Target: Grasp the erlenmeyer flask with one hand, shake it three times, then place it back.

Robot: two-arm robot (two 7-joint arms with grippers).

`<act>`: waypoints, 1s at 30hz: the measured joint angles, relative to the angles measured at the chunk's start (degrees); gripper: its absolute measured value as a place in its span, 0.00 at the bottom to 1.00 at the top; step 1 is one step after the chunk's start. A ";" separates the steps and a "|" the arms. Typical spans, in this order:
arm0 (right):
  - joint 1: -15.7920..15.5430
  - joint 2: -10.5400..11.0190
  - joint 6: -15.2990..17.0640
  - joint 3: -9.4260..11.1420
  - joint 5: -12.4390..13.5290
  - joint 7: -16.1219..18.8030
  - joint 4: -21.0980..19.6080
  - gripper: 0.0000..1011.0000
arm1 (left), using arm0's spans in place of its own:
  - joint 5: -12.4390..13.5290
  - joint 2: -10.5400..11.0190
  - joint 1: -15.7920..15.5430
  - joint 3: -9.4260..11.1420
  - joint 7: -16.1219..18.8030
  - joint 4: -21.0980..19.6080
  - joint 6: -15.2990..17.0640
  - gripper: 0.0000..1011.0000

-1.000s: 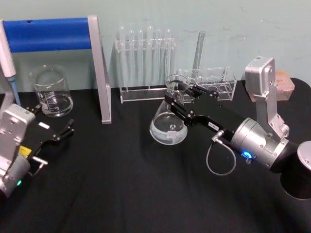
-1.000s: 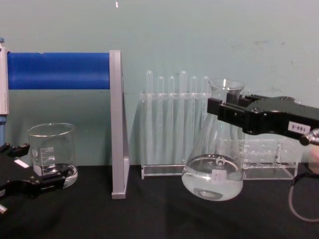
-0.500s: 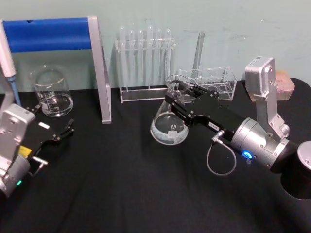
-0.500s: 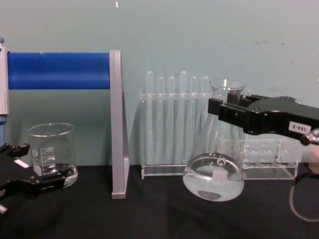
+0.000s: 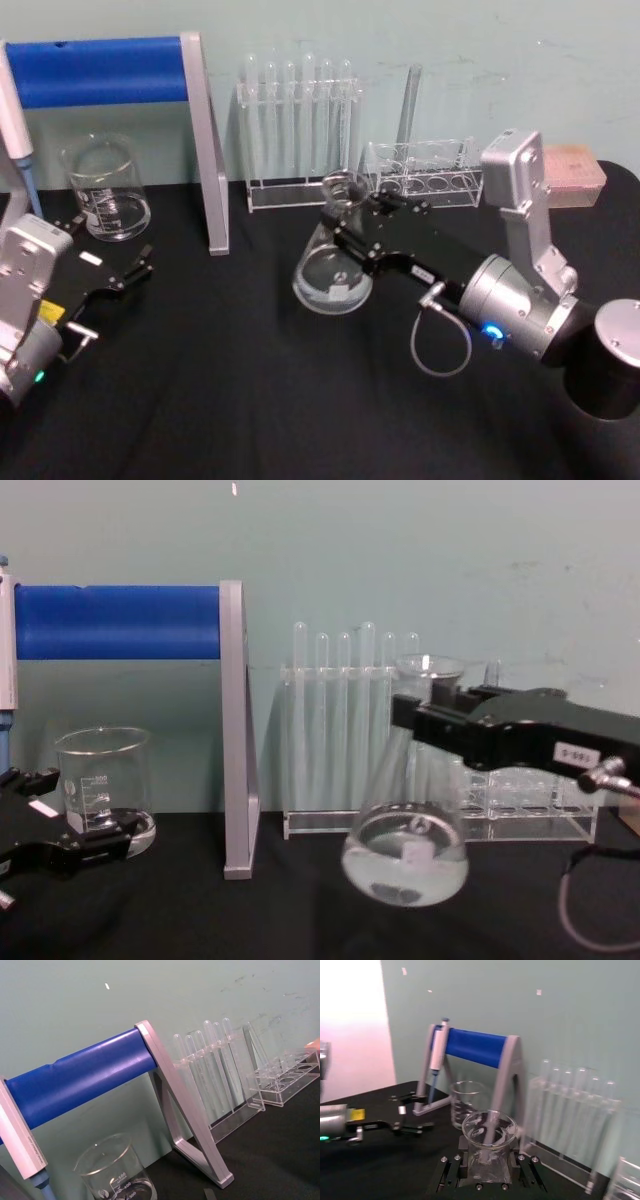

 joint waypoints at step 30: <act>-0.67 0.92 0.35 -7.01 0.81 4.76 -4.44 0.44 | 0.00 0.00 0.00 0.00 0.00 0.00 0.00 0.99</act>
